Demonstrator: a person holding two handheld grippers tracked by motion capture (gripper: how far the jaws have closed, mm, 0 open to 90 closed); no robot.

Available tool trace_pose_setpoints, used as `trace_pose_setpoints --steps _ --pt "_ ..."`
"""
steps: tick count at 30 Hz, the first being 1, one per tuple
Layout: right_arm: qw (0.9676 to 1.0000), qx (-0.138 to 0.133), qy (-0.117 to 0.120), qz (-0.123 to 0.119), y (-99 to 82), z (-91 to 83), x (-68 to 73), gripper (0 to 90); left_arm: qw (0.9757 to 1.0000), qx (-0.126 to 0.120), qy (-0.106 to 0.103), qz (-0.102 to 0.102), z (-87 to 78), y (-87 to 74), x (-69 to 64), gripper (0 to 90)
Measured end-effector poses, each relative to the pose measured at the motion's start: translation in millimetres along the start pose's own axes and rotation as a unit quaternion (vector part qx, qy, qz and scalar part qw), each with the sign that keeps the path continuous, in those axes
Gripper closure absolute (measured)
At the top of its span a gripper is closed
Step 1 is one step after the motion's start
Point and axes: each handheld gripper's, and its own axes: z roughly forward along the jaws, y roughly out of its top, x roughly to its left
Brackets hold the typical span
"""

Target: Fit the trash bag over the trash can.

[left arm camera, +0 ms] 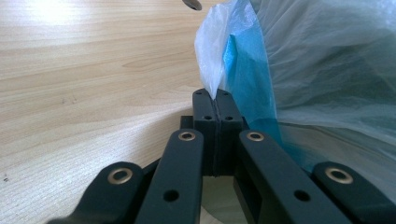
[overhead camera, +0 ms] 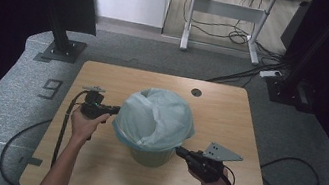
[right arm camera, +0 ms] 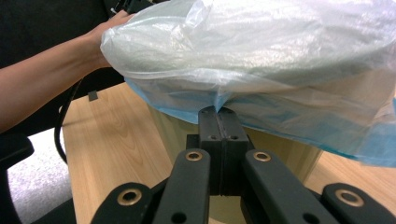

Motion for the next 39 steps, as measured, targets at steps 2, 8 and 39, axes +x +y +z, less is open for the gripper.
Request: trace_pose_setpoints --steps 2,8,39 --pt "1.0000 0.007 0.002 0.000 -3.3 0.6 -1.9 89.2 1.0000 0.001 0.001 -0.001 0.3 -1.0 0.6 89.8" --pt "0.9994 0.034 0.002 0.009 -23.8 7.3 -10.0 89.3 1.0000 0.006 -0.002 -0.005 4.3 -7.5 4.7 89.9" --pt "0.9992 0.000 -0.010 0.038 -14.5 1.6 -6.4 43.3 0.9993 0.026 -0.026 -0.002 17.0 -29.0 -2.5 89.1"
